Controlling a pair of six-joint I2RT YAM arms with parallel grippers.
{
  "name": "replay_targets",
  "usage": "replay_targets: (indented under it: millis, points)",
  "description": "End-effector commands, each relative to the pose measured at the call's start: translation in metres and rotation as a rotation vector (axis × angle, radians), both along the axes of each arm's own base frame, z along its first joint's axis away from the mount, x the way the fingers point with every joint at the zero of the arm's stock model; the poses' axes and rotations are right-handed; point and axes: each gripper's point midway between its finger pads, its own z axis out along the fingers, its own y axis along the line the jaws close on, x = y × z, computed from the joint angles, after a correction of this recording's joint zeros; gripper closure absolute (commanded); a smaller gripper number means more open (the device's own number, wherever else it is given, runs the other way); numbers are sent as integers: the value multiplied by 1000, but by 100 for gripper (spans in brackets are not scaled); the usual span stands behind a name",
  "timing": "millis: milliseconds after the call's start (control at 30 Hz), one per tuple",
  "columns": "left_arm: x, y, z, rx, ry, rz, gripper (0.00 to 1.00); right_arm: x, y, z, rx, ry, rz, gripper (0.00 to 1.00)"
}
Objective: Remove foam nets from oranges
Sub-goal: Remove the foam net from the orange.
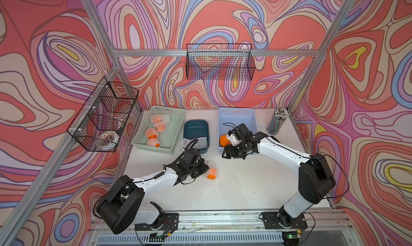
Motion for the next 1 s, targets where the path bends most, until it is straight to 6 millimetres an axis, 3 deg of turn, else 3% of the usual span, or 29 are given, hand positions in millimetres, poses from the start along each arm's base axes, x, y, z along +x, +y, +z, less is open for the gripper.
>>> replay_targets:
  millis: [0,167,200,567,967]
  points:
    - [-2,-1,3,-27,-24,-13,94,-22,22,2,145,102,29,36]
    - [2,-7,16,-74,-80,-27,95,-36,31,-10,178,159,24,36]
    - [-6,-1,3,-56,-59,-32,95,-36,32,-14,179,164,17,36]
    - [-17,2,-1,-47,-95,-47,96,-19,53,-33,236,174,-2,31]
    - [-17,-1,4,-35,-126,-55,96,-18,68,-63,212,215,28,38]
